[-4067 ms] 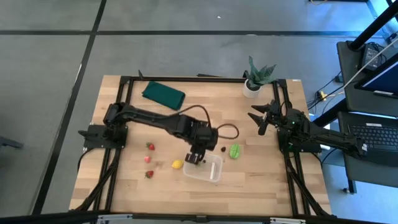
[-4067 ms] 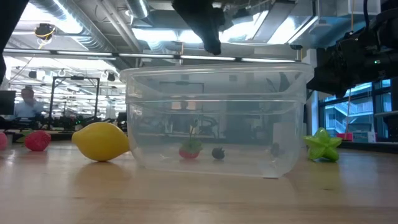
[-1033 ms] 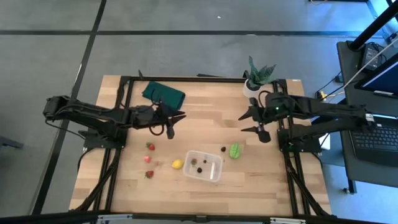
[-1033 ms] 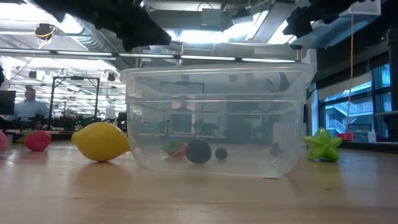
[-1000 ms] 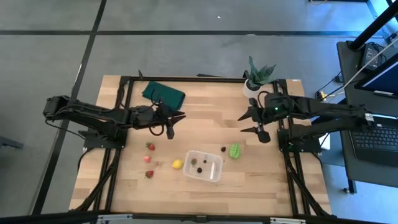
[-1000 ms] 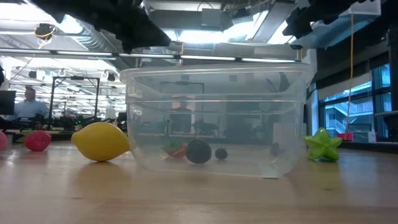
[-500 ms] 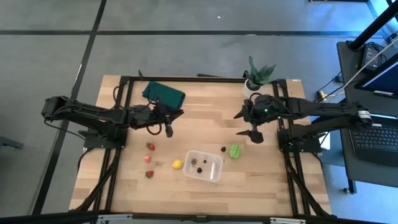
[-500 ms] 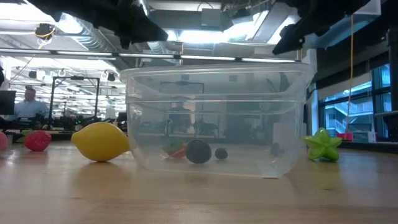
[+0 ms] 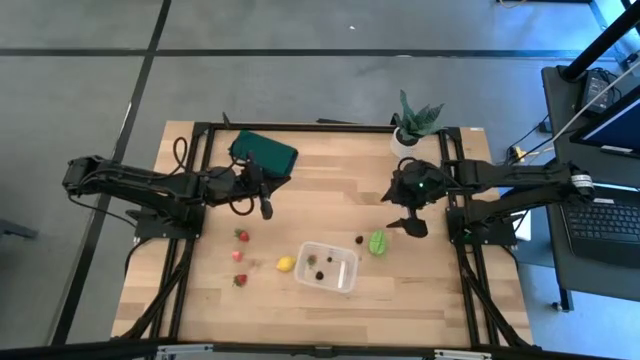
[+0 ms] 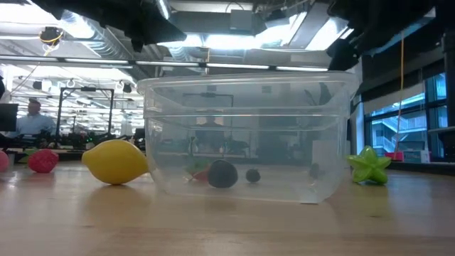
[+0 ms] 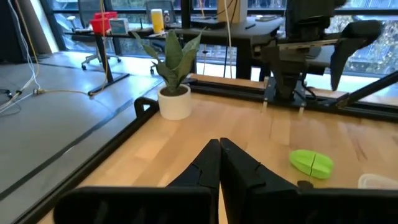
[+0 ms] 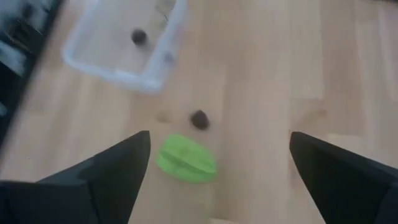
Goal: Pick and placing Produce into tupperware
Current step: Put the starfruit into the transparent bin
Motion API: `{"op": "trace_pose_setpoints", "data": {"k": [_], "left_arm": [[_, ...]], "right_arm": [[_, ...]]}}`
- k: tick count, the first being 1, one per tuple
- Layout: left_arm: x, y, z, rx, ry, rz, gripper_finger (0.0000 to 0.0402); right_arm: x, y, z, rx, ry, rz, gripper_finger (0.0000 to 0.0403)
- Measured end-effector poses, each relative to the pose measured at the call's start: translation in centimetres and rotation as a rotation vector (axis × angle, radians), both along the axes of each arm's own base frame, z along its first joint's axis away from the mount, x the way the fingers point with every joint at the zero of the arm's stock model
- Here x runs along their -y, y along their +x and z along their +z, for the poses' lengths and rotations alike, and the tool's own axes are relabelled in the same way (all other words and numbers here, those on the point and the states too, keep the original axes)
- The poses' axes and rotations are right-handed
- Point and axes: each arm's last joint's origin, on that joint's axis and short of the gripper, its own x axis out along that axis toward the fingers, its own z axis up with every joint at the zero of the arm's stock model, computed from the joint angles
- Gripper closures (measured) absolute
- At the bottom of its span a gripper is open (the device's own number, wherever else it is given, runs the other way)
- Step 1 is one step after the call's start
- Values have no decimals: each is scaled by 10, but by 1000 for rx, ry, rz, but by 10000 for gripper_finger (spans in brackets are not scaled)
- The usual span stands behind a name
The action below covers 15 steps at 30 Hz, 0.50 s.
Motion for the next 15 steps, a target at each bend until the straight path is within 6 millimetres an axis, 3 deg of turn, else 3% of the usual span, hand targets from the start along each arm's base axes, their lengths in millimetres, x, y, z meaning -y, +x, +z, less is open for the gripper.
{"op": "trace_pose_setpoints", "data": {"k": [6,15], "left_arm": [[0,0,0,-3,-1,0,391],[0,0,-1,-6,-8,0,372]], "right_arm": [[-5,4,-10,-66,-237,50,18],[-14,15,-15,-58,-190,0,20]]}}
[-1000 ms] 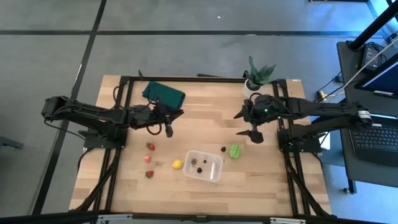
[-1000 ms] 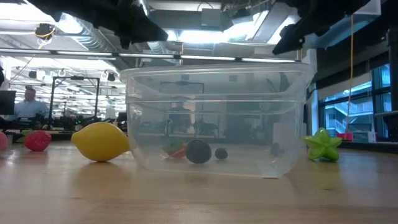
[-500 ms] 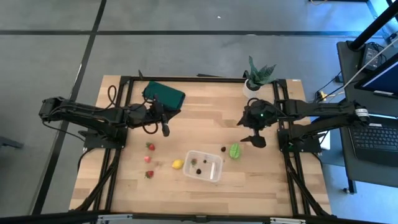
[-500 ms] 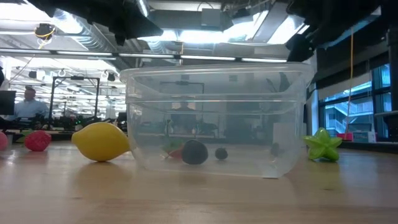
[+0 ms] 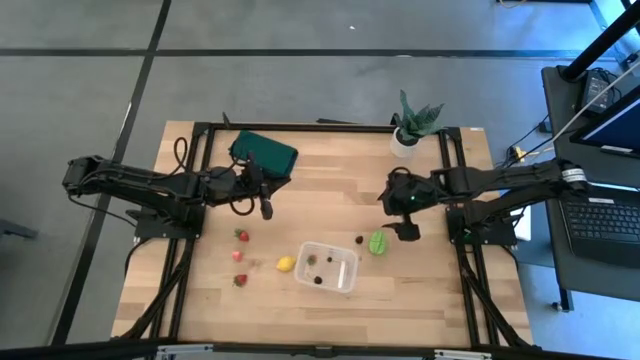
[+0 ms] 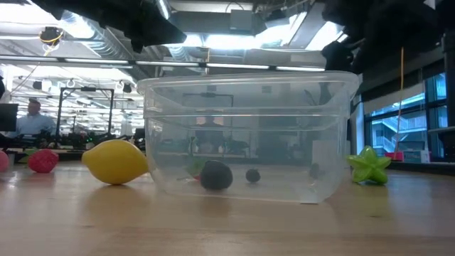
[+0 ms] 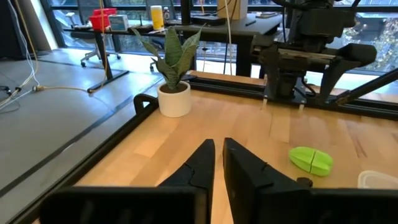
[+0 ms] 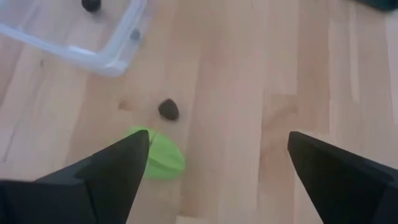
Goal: Pick and placing Produce into tupperware
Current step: Put the starfruit into the transparent bin
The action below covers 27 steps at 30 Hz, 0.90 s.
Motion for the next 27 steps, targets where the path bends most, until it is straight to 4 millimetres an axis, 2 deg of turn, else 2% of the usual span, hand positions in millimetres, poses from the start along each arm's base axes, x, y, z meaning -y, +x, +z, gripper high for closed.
{"op": "trace_pose_setpoints", "data": {"k": [13,20,27], "left_arm": [[0,0,0,0,0,0,351],[0,0,0,0,-1,0,341],[0,0,0,-1,0,0,333]], "right_arm": [[-16,7,1,61,-60,82,23],[-16,8,1,71,-91,122,23],[-17,14,7,153,-86,119,23]]}}
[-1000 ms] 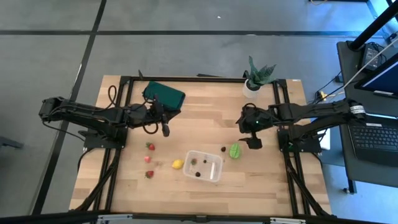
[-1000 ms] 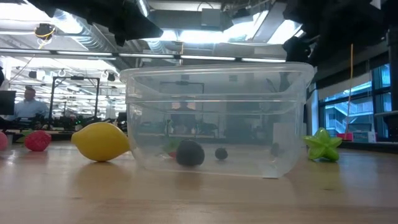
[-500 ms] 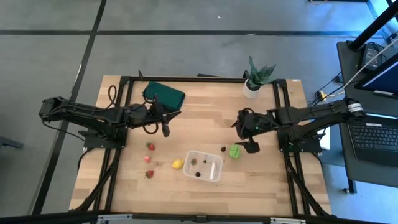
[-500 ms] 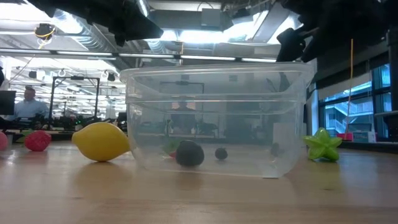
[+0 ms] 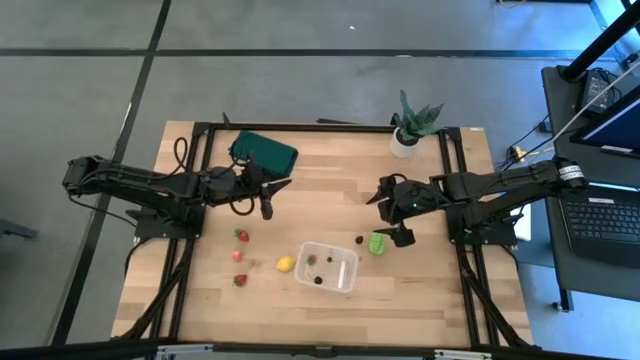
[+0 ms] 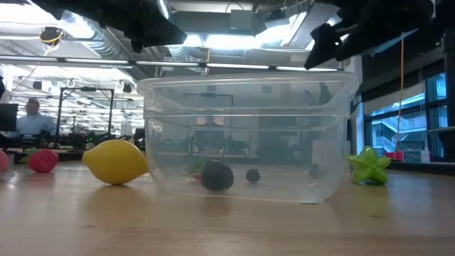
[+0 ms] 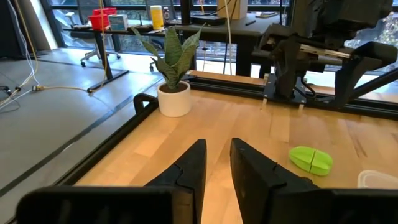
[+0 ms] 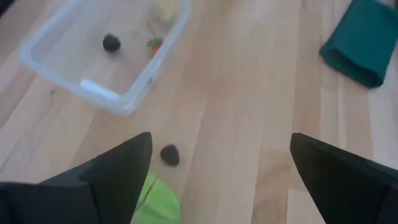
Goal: Pick and placing Produce into tupperware
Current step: Put the starfruit into the transparent bin
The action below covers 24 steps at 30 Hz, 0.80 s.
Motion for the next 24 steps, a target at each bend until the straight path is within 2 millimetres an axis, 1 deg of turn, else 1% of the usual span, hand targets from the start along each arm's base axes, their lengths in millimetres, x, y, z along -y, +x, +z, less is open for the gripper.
{"op": "trace_pose_setpoints", "data": {"k": [5,11,14,18,24], "left_arm": [[0,0,0,0,0,0,333],[0,0,-1,-15,1,0,347],[0,-1,-3,-34,1,-1,355],[0,-1,-6,-65,1,-1,366],[0,-2,-7,-72,1,-1,380]], "right_arm": [[0,3,3,42,43,-38,23],[-4,-3,-2,-37,21,35,23],[-8,-2,-6,-64,24,57,23],[-14,4,-16,-105,17,79,23],[-25,14,-38,-217,-30,148,23]]}}
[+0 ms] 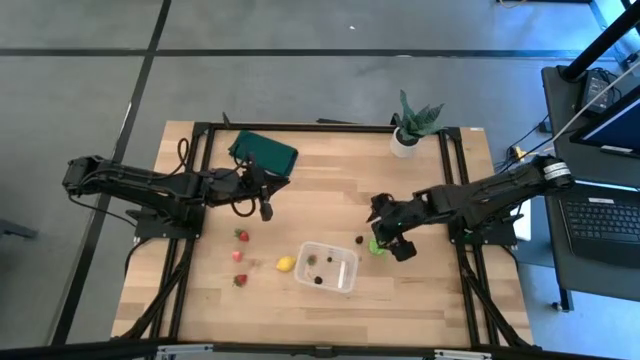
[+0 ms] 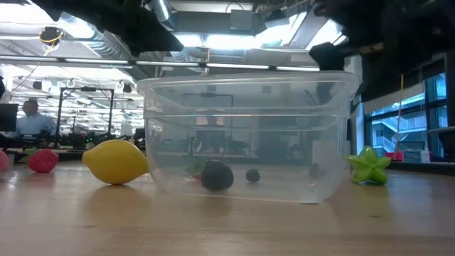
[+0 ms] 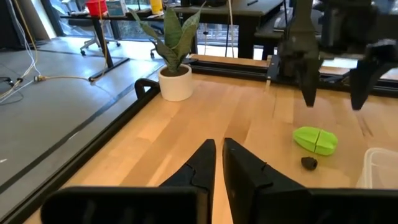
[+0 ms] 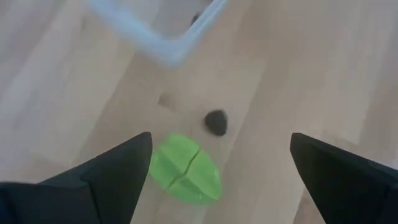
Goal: Pick and placing Produce into tupperware
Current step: Put the starfruit into the transparent bin
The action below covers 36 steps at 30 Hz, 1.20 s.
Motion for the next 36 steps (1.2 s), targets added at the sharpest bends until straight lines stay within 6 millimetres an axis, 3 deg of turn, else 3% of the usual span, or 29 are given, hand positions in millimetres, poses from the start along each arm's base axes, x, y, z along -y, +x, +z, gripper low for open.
{"op": "trace_pose_setpoints", "data": {"k": [11,27,36], "left_arm": [[0,0,0,-2,0,0,399],[0,0,0,-2,-2,0,374],[0,0,0,-1,-3,0,359]], "right_arm": [[-13,2,-26,-141,-140,240,23],[-15,15,-63,-276,-214,258,23],[-15,17,-69,-293,-217,259,45]]}}
